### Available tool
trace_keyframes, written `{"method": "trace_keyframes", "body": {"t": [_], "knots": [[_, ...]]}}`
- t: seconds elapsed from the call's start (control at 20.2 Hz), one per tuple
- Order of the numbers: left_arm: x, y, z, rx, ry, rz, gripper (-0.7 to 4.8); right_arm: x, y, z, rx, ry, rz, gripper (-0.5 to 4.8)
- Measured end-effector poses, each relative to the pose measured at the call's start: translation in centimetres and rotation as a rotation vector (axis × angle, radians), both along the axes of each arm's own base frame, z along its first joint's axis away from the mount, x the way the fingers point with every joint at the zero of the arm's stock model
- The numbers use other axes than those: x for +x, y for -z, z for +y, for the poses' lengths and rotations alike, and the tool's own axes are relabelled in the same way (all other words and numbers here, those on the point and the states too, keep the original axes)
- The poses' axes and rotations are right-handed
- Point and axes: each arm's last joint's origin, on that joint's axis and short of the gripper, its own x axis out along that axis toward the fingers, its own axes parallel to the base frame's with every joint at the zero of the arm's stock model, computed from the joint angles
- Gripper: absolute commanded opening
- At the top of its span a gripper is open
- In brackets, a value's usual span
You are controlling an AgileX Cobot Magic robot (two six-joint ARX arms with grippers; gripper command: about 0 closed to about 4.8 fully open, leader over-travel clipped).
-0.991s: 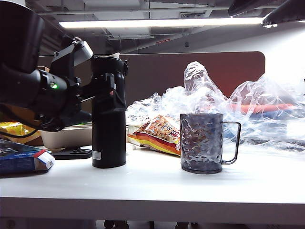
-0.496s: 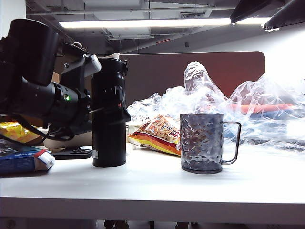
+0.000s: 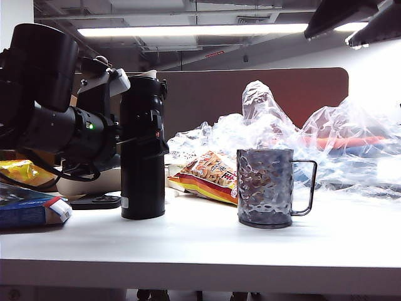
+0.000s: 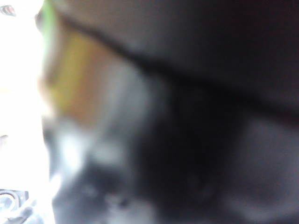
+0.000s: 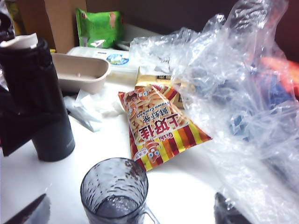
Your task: Pick up the black thermos, pour some water into the cup, then place the black thermos back on the table.
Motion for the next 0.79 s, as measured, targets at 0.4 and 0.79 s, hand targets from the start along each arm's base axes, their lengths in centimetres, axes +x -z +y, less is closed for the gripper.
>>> {"method": "trace_keyframes", "body": {"t": [0.4, 0.79], "knots": [[0.1, -0.3, -0.2, 0.068, 0.073, -0.061, 1.04, 0.0, 0.1, -0.1, -0.007, 0.017, 0.003, 4.79], [4.1, -5.8, -3.3, 0.277, 0.403, -0.076, 1.66, 0.1, -0.1, 0.0, -0.001, 0.018, -0.016, 4.79]]}}
